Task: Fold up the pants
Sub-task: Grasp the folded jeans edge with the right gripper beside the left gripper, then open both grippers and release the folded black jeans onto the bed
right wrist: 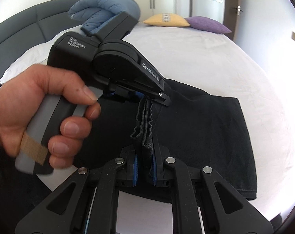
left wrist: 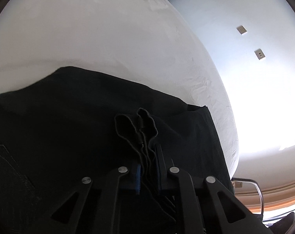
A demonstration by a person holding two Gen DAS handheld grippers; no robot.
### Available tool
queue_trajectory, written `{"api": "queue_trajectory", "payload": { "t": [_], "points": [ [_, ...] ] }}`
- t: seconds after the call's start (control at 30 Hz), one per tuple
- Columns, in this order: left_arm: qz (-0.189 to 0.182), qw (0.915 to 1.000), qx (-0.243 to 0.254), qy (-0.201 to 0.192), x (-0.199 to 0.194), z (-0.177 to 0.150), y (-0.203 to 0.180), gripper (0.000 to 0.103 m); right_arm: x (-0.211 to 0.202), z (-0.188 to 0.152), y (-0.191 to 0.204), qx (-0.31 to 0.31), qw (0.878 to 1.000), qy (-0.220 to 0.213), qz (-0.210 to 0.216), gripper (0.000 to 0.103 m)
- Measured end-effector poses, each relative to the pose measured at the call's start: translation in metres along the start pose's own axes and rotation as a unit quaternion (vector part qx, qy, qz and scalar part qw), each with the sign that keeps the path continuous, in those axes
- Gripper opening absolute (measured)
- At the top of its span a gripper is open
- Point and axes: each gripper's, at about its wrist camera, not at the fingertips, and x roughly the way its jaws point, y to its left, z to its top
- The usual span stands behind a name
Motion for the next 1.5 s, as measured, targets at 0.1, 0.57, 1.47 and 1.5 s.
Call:
{"api": "queue_trajectory", "payload": {
  "t": [0.1,0.57,1.47,1.5],
  "points": [
    [0.022,0.9995,0.021,0.012,-0.007,0.005,0.014,0.012,0.004,0.0,0.013,-0.005,1.0,0.007,0.019,0.01],
    [0.052,0.9975,0.041,0.026,-0.019,0.007,0.065,0.012,0.014,-0.019,0.039,-0.007,0.995,0.064,0.077,0.011],
    [0.287,0.9416,0.131,-0.118,-0.075,-0.048,0.015,0.076,-0.052,-0.042,-0.125,0.206,0.944,0.059,0.25,0.021],
    [0.277,0.9448,0.135,-0.112,-0.068,-0.055,0.009,0.076,-0.053,-0.043,-0.151,0.229,0.938,0.052,0.254,0.021]
  ]
}}
